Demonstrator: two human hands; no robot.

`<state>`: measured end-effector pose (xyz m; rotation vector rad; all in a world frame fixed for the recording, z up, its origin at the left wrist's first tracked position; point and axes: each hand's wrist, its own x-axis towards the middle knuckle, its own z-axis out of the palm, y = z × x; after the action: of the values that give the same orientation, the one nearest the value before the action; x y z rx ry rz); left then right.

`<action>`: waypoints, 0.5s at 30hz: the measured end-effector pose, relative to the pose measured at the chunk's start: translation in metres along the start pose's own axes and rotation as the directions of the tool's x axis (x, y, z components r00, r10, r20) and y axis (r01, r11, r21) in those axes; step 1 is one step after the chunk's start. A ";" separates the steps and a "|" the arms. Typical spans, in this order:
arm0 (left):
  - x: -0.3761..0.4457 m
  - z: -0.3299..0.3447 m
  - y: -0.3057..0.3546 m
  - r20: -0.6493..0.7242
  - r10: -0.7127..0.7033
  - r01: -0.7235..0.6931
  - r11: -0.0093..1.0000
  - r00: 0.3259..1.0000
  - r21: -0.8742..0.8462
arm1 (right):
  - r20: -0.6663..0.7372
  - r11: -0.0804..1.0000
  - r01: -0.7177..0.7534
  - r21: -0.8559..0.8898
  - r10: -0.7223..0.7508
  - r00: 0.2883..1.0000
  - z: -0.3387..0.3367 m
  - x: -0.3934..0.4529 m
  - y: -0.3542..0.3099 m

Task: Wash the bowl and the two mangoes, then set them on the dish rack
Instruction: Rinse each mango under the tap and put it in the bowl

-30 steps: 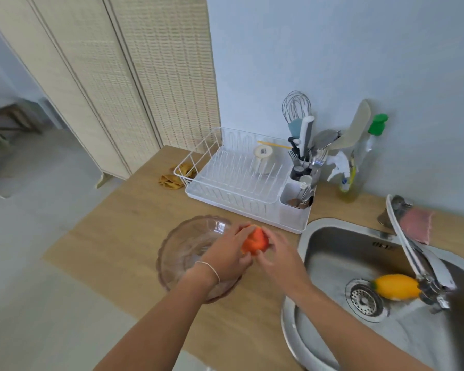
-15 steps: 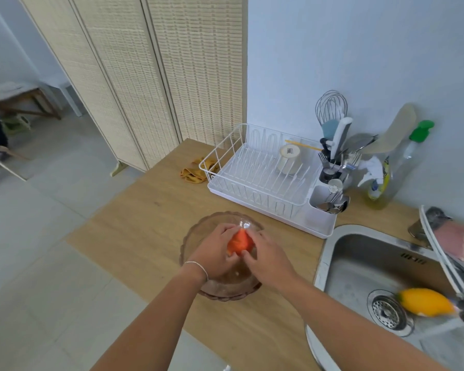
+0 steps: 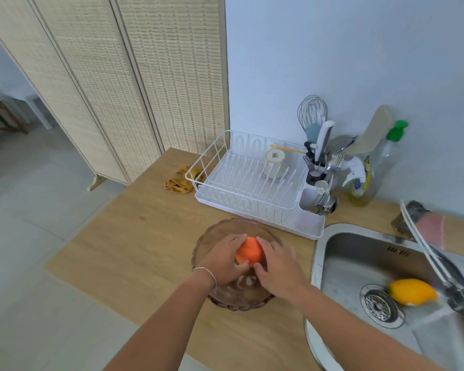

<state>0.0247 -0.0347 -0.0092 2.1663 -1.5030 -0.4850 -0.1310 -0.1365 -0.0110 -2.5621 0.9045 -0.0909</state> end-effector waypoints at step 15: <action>0.048 0.042 0.105 -0.226 0.419 -0.424 0.905 0.879 0.031 | -0.367 0.906 -0.246 0.343 0.371 0.853 -0.016 -0.108 0.140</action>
<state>-0.0628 -0.1184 0.0124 1.7309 -1.7585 -0.0955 -0.3012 -0.1744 -0.0451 -2.1247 1.3495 -0.6578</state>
